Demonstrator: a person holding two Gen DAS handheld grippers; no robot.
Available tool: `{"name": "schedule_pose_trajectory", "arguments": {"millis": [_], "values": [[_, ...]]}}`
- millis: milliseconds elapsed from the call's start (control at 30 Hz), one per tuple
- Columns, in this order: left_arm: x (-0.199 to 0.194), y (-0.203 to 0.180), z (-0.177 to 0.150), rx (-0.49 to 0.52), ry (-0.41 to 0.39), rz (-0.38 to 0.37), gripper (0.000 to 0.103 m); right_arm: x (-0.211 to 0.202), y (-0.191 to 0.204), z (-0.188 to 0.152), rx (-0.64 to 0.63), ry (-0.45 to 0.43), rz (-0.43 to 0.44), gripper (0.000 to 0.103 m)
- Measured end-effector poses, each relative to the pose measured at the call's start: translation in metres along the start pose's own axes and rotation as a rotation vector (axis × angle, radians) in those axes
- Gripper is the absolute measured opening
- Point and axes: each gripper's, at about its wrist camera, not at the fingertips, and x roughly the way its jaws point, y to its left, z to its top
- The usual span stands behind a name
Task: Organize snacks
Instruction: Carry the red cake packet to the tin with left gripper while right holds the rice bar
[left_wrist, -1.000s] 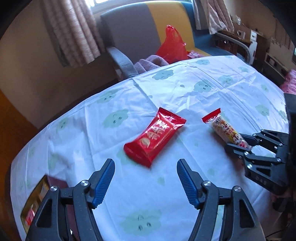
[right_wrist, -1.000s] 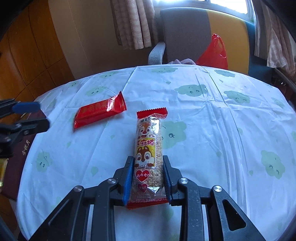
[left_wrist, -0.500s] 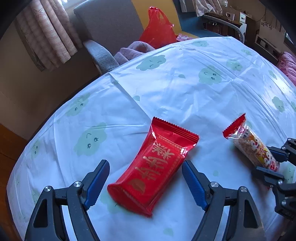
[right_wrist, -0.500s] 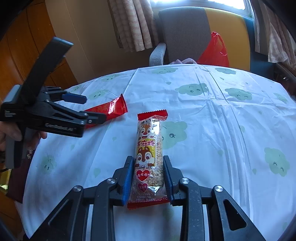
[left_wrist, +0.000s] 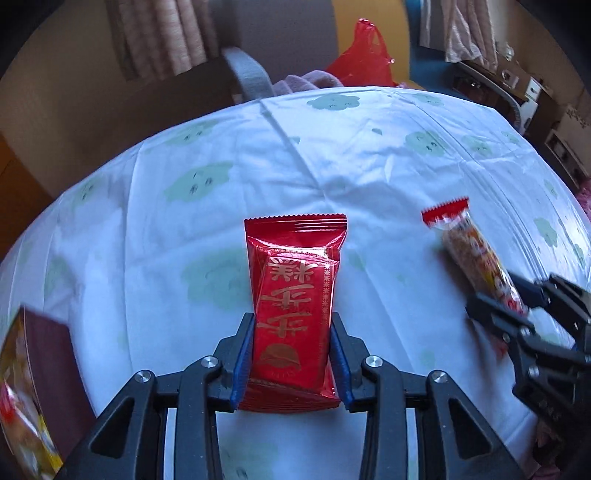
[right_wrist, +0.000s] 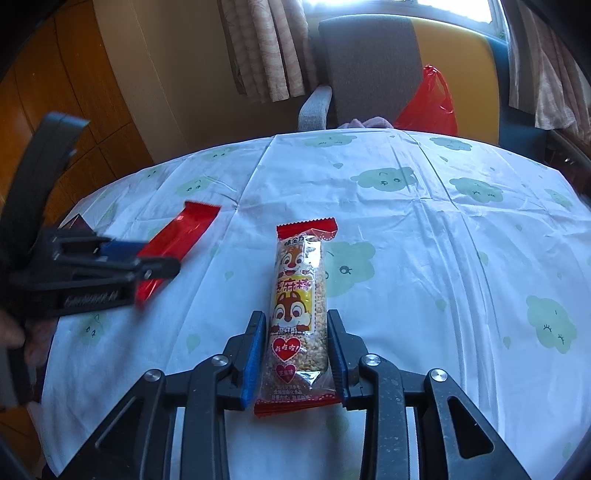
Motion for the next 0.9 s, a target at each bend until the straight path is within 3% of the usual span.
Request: {"name": "schedule_pose_trajectory", "arguments": {"millis": [367,733,833,900], "values": [[-0.038,-0.017,-0.078,-0.038,-0.103,0.068,0.038,0.005,0.023,0.005,-0.09,0.038,-0.031,0.073],[-0.037,-0.015,-0.082,-0.062,-0.139,0.063,0.039,0.012,0.024,0.034,-0.086,0.048,-0.092,0.074],[-0.037,-0.015,-0.084,-0.064,-0.147,0.064,0.039,0.021,0.028,0.033,-0.092,0.074,-0.099,0.07],[-0.038,-0.015,-0.084,-0.064,-0.154,0.063,0.039,0.027,0.031,0.028,-0.11,0.092,-0.133,0.035]]}}
